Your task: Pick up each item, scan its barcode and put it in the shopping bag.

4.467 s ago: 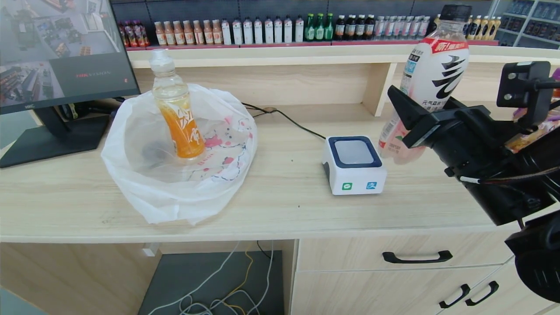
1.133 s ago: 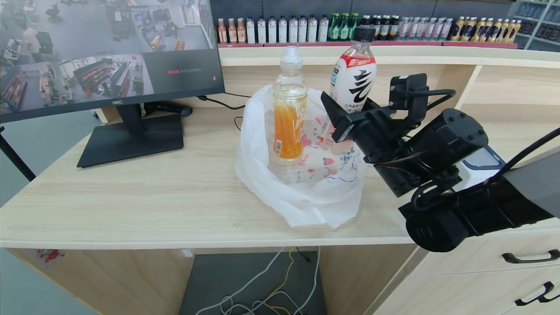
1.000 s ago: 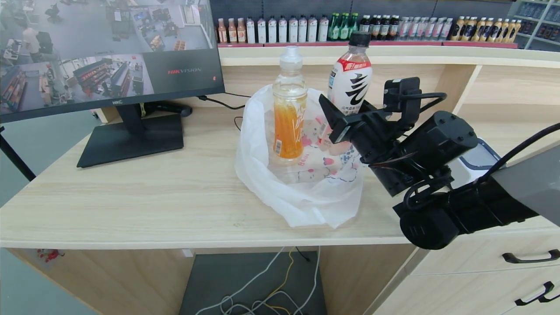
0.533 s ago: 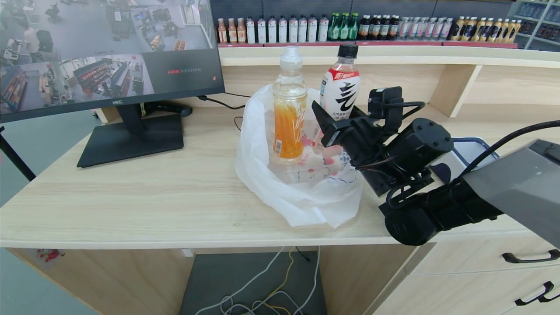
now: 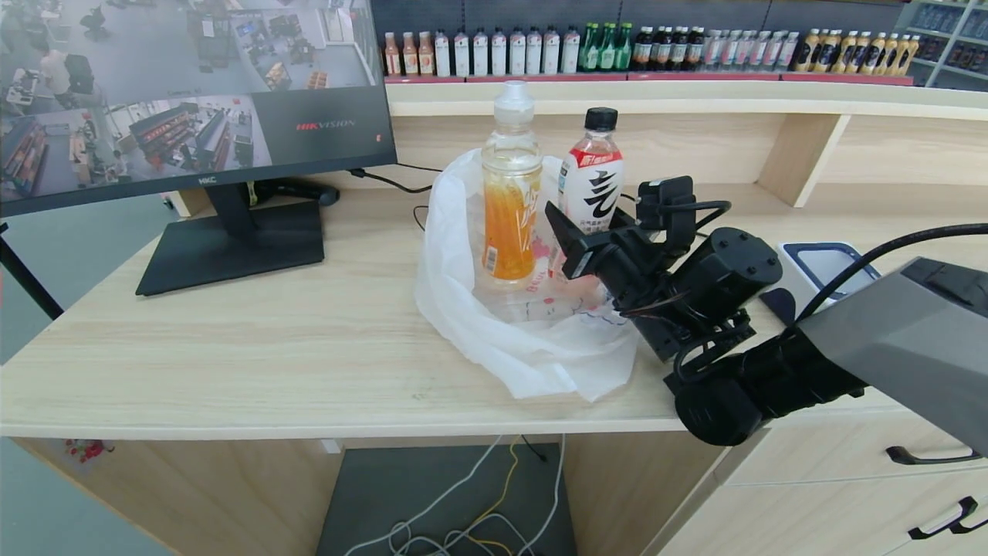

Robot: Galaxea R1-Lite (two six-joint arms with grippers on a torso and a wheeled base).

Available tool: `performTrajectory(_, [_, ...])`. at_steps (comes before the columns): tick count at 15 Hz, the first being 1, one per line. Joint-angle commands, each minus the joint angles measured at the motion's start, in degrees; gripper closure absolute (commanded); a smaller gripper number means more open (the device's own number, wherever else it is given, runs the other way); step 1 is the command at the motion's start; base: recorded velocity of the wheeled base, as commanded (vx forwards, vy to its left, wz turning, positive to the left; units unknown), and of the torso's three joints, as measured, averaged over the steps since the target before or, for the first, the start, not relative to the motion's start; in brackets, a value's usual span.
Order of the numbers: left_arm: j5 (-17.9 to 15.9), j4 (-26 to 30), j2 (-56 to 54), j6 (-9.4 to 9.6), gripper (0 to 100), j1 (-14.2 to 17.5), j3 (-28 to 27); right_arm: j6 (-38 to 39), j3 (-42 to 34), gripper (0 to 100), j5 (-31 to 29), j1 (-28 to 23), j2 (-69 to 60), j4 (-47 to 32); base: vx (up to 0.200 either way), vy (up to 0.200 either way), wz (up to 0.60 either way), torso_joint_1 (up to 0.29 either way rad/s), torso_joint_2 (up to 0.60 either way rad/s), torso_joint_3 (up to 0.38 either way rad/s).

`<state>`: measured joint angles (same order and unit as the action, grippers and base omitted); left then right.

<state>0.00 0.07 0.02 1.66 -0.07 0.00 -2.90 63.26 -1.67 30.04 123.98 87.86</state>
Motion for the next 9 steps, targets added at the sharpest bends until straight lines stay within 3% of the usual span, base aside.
performTrajectory(1, [0.00, 0.01, -0.02, 0.01, 0, -0.01, 0.00, 0.00, -0.85, 100, 0.00, 0.02, 0.12, -0.05, 0.000, 0.000, 0.00, 0.000, 0.00, 0.000])
performTrajectory(9, [0.00, 0.01, -0.02, 0.01, 0, -0.01, 0.00, 0.26, -2.00, 100, -0.09, -0.15, 0.21, 0.03, 0.000, 0.000, 0.00, 0.000, 0.00, 0.000])
